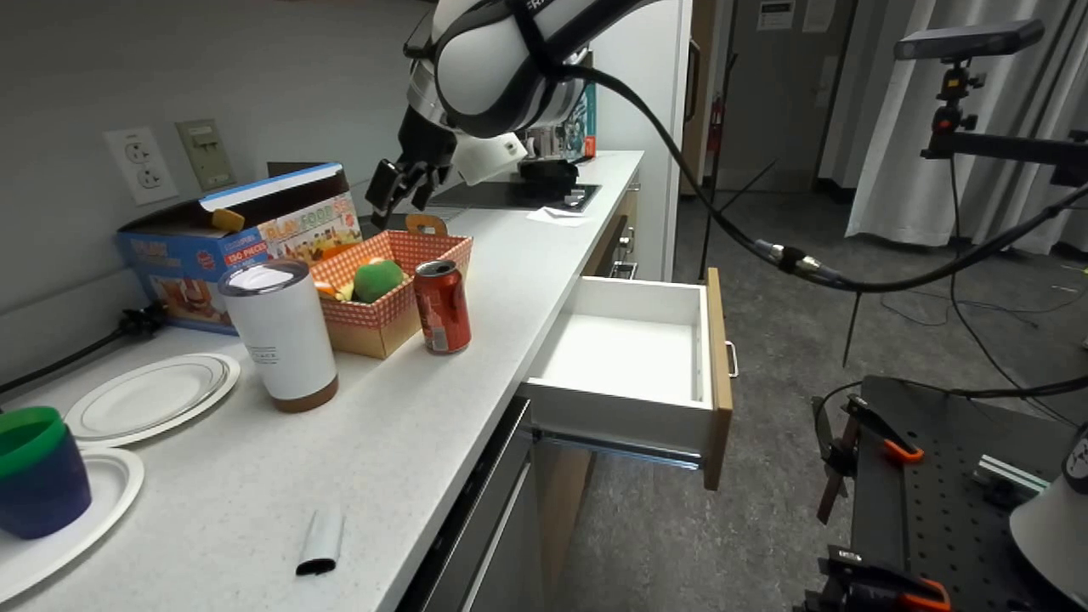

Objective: Open the top drawer and remove the green object

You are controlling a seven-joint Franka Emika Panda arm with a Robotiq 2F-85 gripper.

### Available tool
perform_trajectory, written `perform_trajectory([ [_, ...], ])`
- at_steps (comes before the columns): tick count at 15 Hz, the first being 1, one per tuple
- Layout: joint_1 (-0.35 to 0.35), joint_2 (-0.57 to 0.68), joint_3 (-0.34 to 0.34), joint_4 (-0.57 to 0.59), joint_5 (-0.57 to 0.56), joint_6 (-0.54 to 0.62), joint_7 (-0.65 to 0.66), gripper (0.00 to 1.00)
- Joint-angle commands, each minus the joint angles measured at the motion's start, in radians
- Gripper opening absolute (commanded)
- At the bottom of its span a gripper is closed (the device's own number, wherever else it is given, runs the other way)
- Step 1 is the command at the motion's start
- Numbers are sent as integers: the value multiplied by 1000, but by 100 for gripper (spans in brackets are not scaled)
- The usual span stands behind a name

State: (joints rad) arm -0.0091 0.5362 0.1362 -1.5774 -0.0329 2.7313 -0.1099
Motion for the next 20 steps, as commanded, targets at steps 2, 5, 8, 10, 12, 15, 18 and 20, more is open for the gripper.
perform_trajectory([
  [2, 18, -91, -16, -50, 41, -96, 48, 100],
  [5, 31, -159, -16, -102, 44, -122, 85, 100],
  [8, 43, -239, -15, -179, 45, -122, 113, 100],
  [10, 51, -293, -15, -234, 44, -119, 130, 100],
  [12, 56, -347, -15, -291, 45, -117, 142, 100],
  [15, 60, -432, -13, -377, 53, -115, 150, 100],
  [18, 56, -516, -11, -458, 104, -121, 132, 100],
  [20, 55, -574, -14, -511, 156, -131, 111, 100],
])
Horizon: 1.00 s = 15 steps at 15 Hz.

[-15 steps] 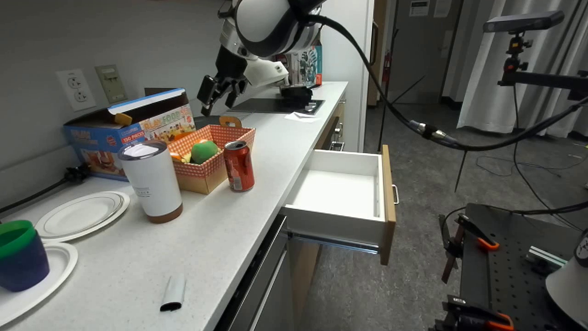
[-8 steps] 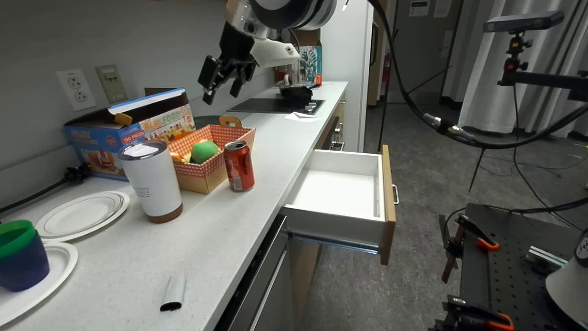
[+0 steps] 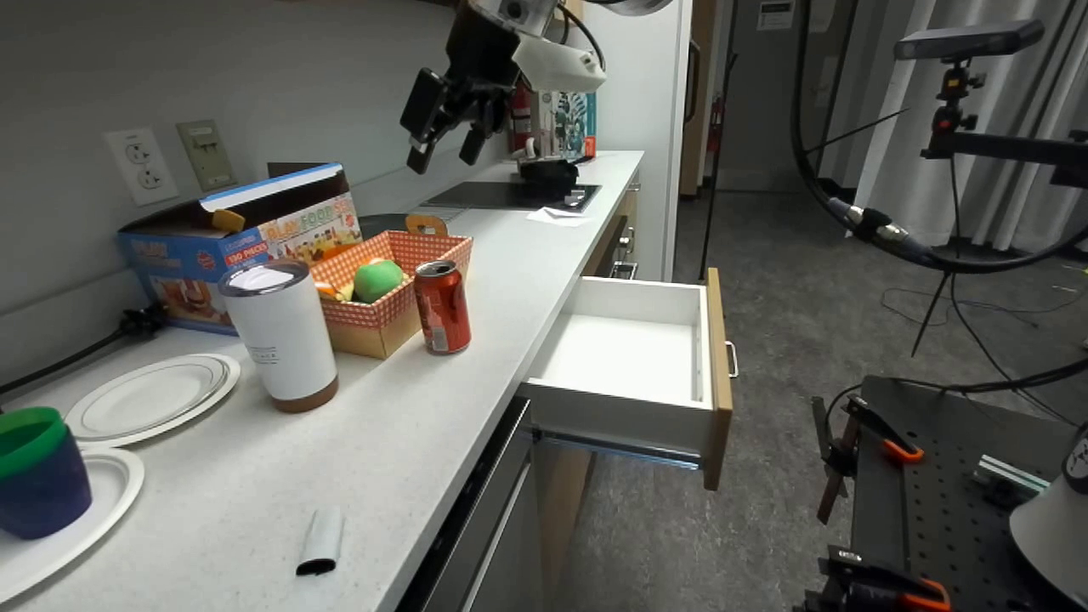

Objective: Open the top drawer and remove the green object

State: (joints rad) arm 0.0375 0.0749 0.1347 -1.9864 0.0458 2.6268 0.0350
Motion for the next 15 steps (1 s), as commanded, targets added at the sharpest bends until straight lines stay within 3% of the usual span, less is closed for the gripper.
perform_trajectory([
  [1, 9, -143, -16, -128, 111, -36, -53, 100],
  [2, 18, -54, -18, -51, 46, -6, -7, 100],
  [6, 19, -118, -22, -111, 75, -17, -16, 100],
  [15, 19, -119, -22, -114, 75, -17, -16, 100],
])
